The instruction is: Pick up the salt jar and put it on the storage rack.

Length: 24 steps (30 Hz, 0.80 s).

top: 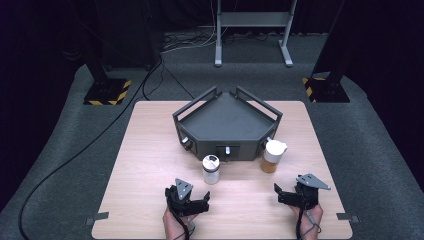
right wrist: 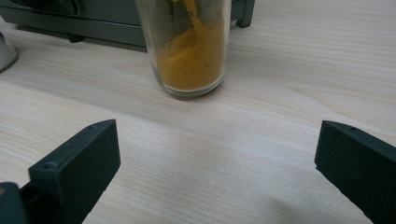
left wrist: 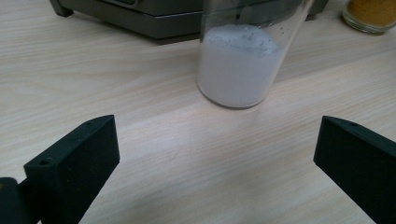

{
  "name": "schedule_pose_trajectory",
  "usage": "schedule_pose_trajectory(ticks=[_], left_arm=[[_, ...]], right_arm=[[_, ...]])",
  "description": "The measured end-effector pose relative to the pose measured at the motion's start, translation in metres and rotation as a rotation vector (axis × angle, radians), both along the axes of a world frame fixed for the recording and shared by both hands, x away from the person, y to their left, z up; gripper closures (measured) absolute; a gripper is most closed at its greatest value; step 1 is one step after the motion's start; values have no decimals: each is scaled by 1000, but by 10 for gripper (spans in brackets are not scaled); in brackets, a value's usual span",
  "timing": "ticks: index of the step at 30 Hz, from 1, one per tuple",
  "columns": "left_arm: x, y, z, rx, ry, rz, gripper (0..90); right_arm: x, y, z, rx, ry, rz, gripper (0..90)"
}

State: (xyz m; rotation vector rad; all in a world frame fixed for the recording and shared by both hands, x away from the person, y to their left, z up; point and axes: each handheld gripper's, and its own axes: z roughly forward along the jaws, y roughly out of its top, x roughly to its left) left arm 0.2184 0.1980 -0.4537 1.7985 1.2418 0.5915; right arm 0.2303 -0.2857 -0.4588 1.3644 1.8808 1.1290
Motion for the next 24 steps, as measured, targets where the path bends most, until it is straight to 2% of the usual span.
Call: schedule_pose_trajectory(ticks=[8, 14, 24], left_arm=[[12, -15, 6, 6, -12, -14, 1], [25, -25, 9, 26, -24, -23, 1], [46, -39, 12, 58, -9, -45, 1]], right_arm=[[-1, -2, -1, 11, -6, -1, 0], [-1, -3, -1, 16, -5, -2, 0], [-2, -3, -2, 23, -9, -2, 0]])
